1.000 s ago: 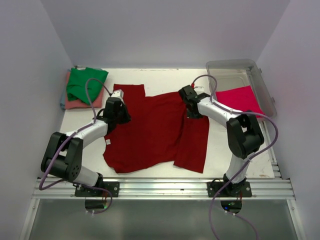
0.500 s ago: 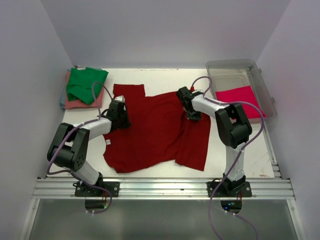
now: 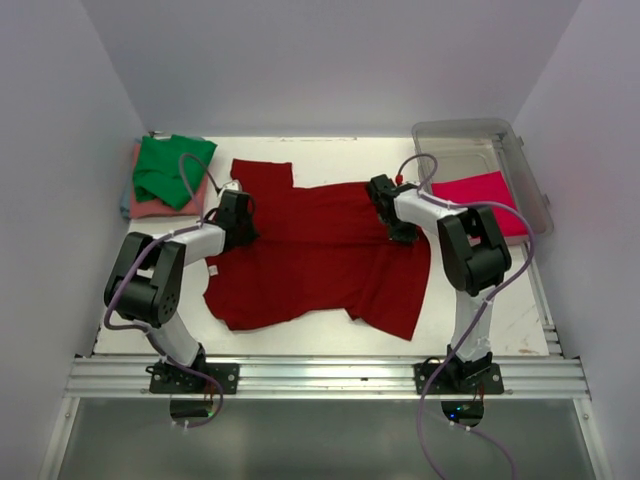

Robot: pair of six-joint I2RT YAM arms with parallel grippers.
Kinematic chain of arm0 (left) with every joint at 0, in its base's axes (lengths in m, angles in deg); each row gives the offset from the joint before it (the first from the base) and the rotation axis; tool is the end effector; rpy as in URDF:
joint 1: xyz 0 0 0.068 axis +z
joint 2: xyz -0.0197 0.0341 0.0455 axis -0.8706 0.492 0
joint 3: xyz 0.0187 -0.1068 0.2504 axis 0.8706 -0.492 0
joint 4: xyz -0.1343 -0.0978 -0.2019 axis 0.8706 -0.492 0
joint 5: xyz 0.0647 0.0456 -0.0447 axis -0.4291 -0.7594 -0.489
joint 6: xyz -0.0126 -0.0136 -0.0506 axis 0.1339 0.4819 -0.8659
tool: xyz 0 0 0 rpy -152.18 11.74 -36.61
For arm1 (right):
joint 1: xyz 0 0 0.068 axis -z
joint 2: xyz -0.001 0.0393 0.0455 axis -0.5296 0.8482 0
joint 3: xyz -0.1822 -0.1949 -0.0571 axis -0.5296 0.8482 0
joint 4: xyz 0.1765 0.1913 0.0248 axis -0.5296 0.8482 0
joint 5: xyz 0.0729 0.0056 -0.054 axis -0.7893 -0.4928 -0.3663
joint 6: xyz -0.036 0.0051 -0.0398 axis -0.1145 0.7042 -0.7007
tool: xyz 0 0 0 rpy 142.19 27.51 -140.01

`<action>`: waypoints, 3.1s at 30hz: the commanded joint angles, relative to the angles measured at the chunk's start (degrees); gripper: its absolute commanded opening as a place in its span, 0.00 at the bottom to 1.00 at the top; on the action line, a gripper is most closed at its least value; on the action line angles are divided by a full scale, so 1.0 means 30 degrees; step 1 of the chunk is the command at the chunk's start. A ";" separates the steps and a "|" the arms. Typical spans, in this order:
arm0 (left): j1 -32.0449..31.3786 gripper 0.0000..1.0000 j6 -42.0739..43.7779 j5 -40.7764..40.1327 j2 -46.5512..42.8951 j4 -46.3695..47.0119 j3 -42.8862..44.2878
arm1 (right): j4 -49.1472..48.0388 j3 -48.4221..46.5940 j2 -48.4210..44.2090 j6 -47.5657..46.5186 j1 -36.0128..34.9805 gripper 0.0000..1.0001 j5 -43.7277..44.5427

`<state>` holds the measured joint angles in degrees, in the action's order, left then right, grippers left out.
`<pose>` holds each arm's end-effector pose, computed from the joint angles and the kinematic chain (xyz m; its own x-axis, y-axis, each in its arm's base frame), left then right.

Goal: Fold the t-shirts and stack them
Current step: Flatten the tshirt out

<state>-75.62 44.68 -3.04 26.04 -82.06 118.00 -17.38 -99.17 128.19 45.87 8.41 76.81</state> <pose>0.3207 -0.0801 0.1466 -0.7077 -0.3715 -0.6010 -0.2867 0.9284 -0.2363 0.3600 0.1343 0.1500 -0.8653 0.1487 -0.4787 0.3483 0.8652 -0.3608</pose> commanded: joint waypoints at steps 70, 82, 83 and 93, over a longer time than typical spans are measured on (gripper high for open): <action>-0.1502 0.00 0.0897 0.2820 -0.3480 0.0176 -0.1829 | 0.0308 -1.5182 0.8366 -0.5609 0.0797 0.29 -1.0392; -0.1473 0.00 0.0955 0.2469 -0.3391 0.0146 -0.2005 | -0.0074 -1.4329 0.6202 -0.5900 0.0651 0.00 -0.7962; -0.1473 0.00 0.0955 0.2498 -0.3304 0.0146 -0.1976 | -0.0074 -1.4329 0.5561 -0.5988 0.0651 0.00 -0.7526; -0.1502 0.00 0.1101 0.2499 -0.2659 0.0117 -0.1653 | 0.3144 -1.9947 0.7074 -0.6868 0.0680 0.00 -0.1229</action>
<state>-79.86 48.15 5.14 17.66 -83.79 111.94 -12.37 -151.49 148.50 26.47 10.29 62.47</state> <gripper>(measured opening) 0.004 0.011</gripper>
